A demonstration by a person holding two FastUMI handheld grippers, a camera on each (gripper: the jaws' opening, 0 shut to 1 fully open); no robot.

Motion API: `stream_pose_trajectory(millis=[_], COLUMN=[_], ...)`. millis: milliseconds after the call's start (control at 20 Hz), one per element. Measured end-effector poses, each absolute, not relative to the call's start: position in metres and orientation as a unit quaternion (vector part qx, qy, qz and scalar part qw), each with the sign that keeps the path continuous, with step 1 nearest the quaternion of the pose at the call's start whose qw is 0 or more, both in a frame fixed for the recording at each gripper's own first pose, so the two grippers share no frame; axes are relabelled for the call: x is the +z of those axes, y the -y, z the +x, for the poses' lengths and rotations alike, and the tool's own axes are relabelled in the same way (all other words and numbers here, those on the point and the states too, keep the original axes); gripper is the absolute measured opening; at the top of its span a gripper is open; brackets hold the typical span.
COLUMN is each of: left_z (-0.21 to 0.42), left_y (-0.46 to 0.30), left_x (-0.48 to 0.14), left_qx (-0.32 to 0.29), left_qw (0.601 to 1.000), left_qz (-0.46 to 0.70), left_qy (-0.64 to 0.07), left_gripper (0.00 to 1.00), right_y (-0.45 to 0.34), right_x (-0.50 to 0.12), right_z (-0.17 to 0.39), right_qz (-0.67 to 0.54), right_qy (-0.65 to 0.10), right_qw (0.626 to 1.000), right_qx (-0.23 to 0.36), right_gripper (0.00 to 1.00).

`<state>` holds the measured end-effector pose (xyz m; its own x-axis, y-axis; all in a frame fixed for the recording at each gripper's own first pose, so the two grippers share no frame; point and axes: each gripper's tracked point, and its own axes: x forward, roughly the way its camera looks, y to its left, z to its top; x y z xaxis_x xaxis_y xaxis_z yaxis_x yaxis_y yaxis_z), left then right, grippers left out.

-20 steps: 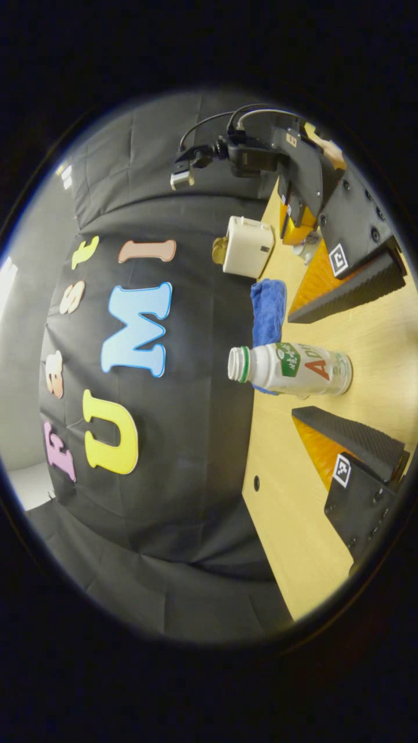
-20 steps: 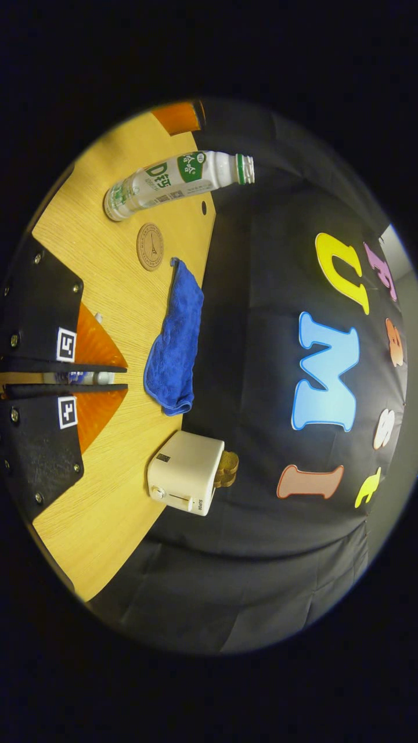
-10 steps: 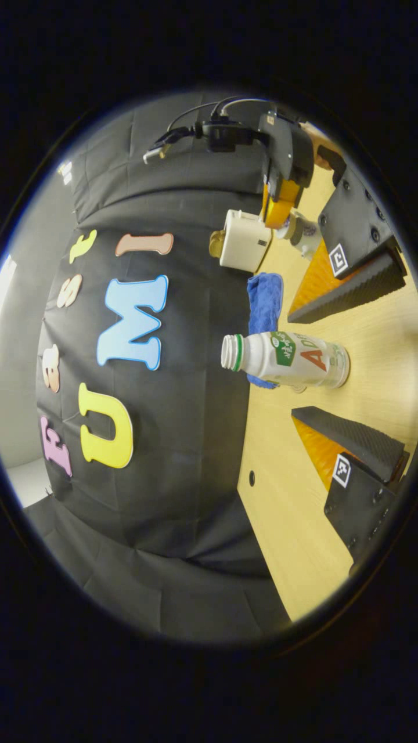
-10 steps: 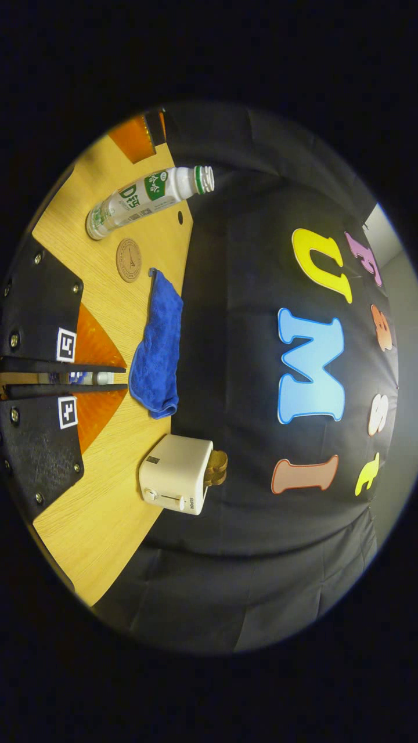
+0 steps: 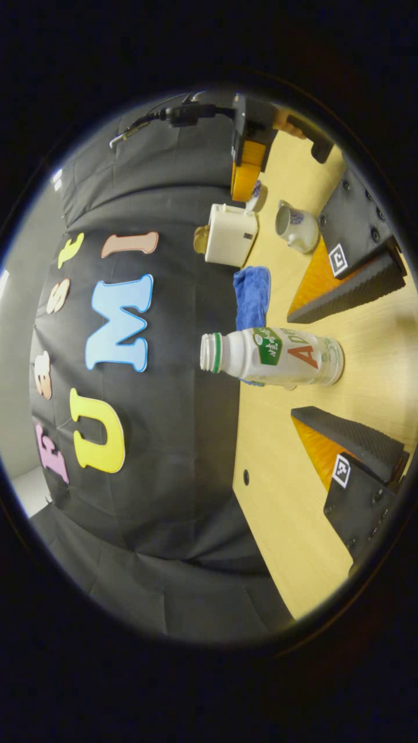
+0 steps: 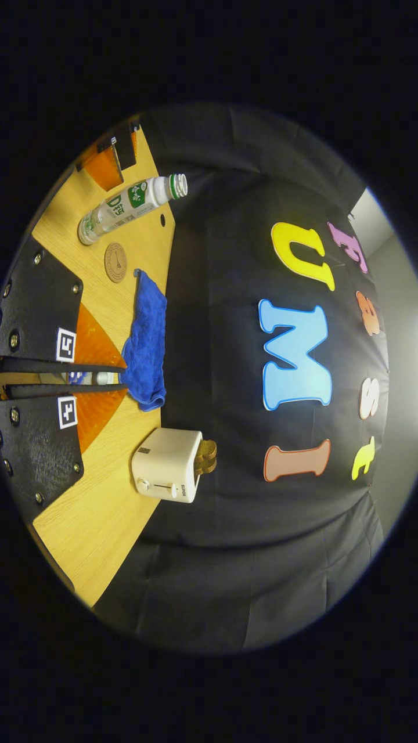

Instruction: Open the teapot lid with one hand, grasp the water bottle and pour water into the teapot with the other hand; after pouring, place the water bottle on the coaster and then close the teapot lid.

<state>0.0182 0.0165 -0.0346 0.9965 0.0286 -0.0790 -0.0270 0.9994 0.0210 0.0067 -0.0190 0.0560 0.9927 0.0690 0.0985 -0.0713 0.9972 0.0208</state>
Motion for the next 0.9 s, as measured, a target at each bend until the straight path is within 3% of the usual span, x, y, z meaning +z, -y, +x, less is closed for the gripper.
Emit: stream_pose_trajectory(millis=[50,150,300,350,750,900], left_z=[0.021,0.027,0.043,0.049,0.082,0.095], left_y=[-0.016,-0.018,-0.014,-0.014,-0.012,-0.012], left_x=[-0.037,-0.039,-0.049,-0.052,-0.063,-0.067], left_qx=[0.016,0.023,0.019,0.018,0.022,0.021], left_qw=[0.999,0.999,0.998,0.998,0.996,0.995], left_qz=[0.017,0.026,0.023,0.025,0.045,0.05], left_qy=[-0.041,-0.039,-0.052,-0.057,-0.072,-0.081], left_gripper=[0.88,1.0,0.95,1.0,1.0,0.95], right_y=[0.023,0.034,0.05,0.055,0.071,0.069], right_x=[0.056,0.057,0.058,0.058,0.051,0.047], right_z=[0.005,0.002,-0.002,-0.003,-0.003,-0.001], right_qz=[0.013,0.014,0.007,0.007,0.01,0.009], right_qy=[0.05,0.051,0.051,0.052,0.047,0.041], right_qw=[0.998,0.998,0.998,0.998,0.999,0.999], right_qx=[0.035,0.031,0.021,0.018,0.016,0.023], right_gripper=[0.07,0.07,0.07,0.07,0.07,0.07])
